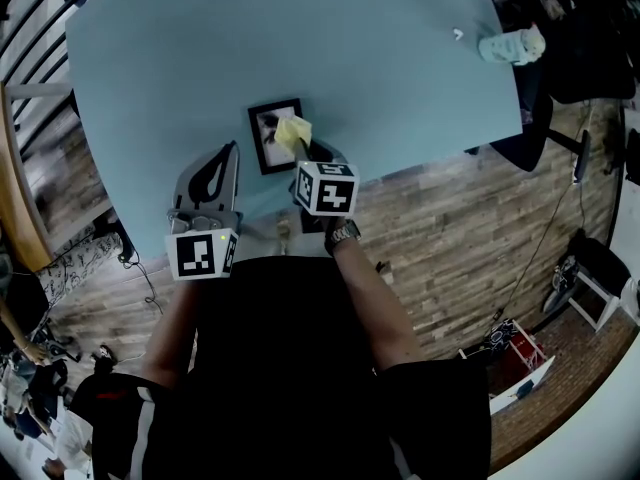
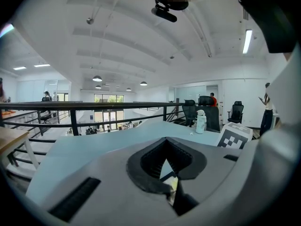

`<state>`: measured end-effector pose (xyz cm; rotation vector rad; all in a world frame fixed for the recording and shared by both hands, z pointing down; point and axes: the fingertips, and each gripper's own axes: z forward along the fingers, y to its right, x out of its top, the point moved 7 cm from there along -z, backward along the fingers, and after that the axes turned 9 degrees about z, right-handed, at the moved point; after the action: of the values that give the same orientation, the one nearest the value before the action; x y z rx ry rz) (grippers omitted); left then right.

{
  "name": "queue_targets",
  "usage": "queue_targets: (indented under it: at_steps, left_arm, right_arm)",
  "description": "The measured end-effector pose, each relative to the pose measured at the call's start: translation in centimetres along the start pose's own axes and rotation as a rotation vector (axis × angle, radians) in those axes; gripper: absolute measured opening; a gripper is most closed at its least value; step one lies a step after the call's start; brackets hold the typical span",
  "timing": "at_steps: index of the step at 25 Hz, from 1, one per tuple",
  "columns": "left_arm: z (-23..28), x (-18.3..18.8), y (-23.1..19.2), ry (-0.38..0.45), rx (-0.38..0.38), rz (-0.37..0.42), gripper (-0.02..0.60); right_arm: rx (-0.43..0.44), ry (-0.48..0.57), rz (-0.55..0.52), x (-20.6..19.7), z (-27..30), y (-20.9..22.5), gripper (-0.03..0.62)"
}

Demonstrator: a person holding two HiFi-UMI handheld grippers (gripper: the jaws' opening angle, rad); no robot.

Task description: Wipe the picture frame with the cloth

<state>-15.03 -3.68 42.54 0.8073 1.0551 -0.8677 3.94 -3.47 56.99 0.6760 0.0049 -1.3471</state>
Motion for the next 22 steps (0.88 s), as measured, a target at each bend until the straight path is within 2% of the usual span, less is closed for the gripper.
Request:
queue_targets:
  at_steps: [15,22]
  left_arm:
    - [-2.0,-0.1,-0.7,-0.009,0.062,-0.016,0.0]
    - [-2.5,-0.7,-0.9,-0.019,0.084,-0.026,0.0]
  right_arm:
    - [0.122,-0.071,-0.122,-1.9,0.6,-5.3,0.035]
    - [0.135,-0.121,-0.151,-2.9,1.6,-5.9,0.036]
